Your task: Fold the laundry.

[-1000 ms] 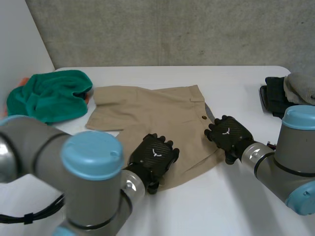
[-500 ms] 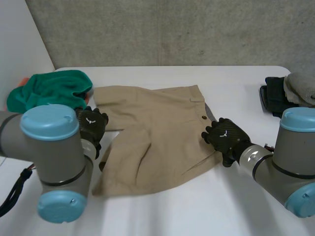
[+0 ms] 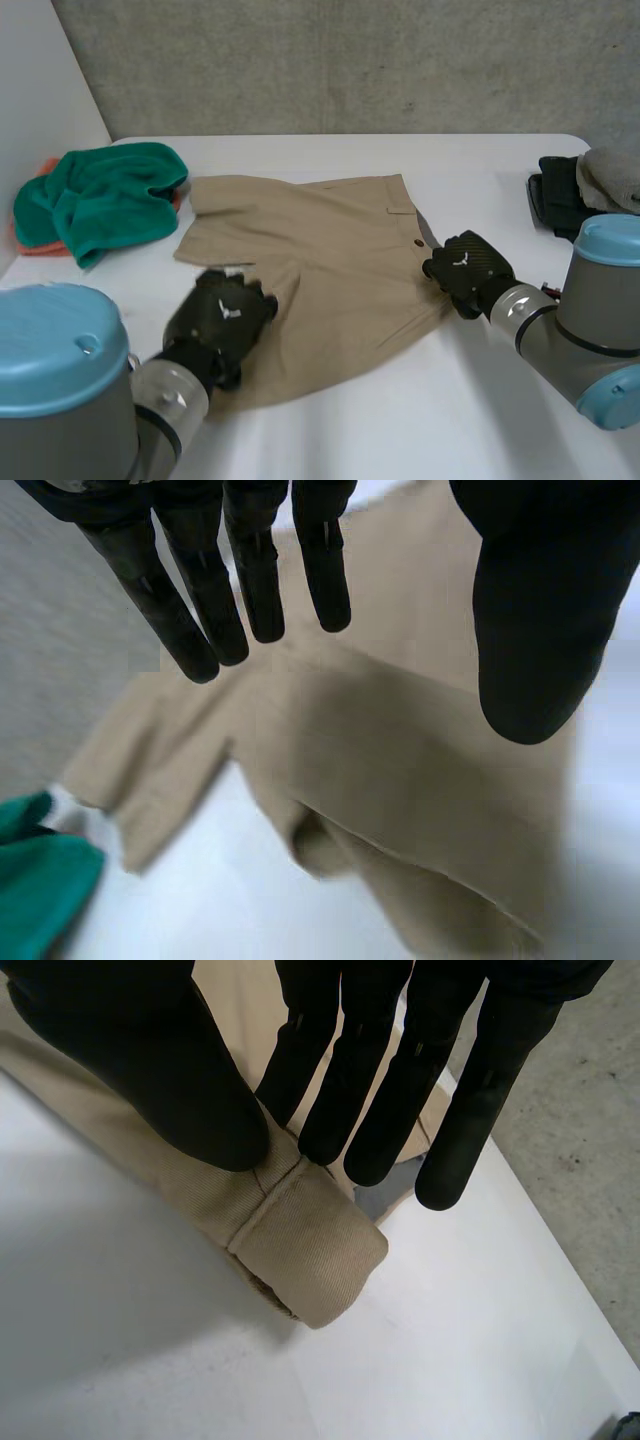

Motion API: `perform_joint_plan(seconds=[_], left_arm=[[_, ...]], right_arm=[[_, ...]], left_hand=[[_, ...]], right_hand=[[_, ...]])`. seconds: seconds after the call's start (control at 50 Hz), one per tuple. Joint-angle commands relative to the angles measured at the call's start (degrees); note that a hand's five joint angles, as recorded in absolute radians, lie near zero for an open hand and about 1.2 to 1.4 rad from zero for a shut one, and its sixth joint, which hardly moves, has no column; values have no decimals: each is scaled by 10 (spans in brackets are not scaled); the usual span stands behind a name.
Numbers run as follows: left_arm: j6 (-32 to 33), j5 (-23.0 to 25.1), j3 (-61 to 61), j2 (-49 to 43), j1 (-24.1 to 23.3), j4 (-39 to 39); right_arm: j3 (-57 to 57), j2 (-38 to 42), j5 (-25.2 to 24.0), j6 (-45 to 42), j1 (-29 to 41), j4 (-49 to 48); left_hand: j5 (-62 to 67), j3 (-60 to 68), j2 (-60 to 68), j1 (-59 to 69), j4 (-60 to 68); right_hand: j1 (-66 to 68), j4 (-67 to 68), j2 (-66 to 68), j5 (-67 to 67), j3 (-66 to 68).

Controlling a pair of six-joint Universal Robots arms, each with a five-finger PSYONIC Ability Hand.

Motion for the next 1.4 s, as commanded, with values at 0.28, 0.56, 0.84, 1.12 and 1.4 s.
perform_joint_plan(seconds=[0.28,0.56,0.84,1.12,1.4], left_arm=[[22,-50,17,-107,-12,9],[82,-73,38,-154,24,108],[18,0,74,123,63,-51],[-3,92,93,92,89,-321],[42,59,309,-163,132,-105]], right_arm=[[3,-14,2,37,10,32],[2,-36,2,58,2,43],[-63,-207,-14,-9,-38,390],[-87,-195,-66,-215,-75,635],[-245,-4,64,-21,7,406]], left_hand=[[-24,-22,-22,-25,-24],[514,516,516,513,514],[514,516,516,513,514],[514,516,516,513,514],[514,516,516,513,514]], right_hand=[[199,119,128,124,123],[199,119,128,124,123],[199,119,128,124,123],[199,119,128,124,123],[199,119,128,124,123]])
